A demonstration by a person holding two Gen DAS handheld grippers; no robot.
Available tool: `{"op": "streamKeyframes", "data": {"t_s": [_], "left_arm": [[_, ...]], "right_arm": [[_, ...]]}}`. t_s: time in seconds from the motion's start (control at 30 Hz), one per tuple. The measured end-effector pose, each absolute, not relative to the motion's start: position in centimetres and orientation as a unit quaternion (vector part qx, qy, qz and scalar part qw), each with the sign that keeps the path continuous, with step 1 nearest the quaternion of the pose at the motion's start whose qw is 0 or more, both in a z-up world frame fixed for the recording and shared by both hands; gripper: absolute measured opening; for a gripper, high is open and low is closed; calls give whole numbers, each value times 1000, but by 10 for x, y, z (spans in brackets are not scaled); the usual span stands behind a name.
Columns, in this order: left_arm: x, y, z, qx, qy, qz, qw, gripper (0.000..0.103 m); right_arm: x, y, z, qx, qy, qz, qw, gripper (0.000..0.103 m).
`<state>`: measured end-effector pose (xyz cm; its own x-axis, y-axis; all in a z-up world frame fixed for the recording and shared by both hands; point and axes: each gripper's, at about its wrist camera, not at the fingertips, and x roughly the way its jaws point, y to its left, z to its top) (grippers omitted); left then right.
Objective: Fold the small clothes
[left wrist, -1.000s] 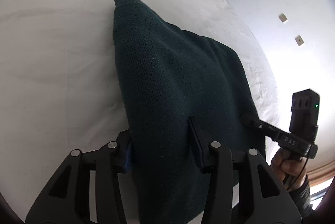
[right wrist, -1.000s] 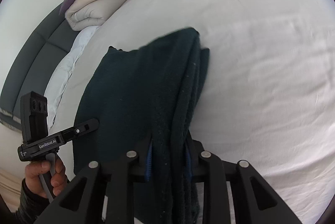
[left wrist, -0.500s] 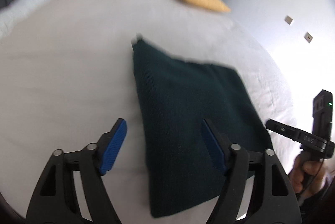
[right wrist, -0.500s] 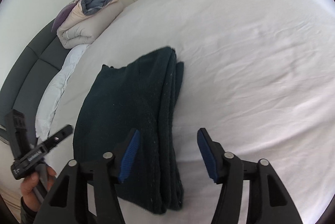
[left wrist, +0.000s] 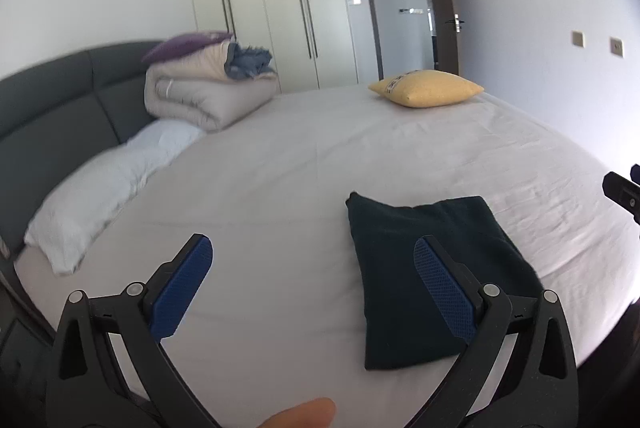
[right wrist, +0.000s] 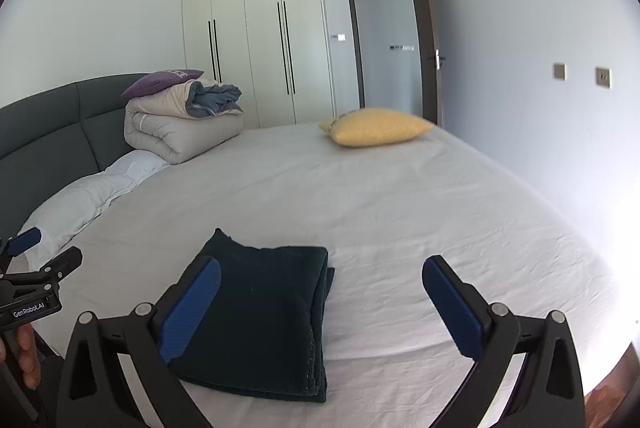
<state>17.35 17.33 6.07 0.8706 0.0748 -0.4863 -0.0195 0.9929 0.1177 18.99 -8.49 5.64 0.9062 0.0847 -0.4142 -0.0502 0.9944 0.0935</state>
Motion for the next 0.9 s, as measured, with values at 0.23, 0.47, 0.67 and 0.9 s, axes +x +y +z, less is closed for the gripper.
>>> {"op": "streamKeyframes", "data": {"t_s": [0.23,0.47,0.67,0.9], "left_arm": [[140,190,62,-13,298,-7,954,103],[128,183,44,-22,328,-28,944,103],[135,177,43,-17,333,-43,942,103],[138,175,38,-16,341,-36,939,103]], "right_arm": [[159,-82,69,45,235,19,971,103],[131,-77,63,48,247,22,967,103],[132,-64,66,25,262,35,964,103],[134,-49,56,17,283,48,958,103]]}}
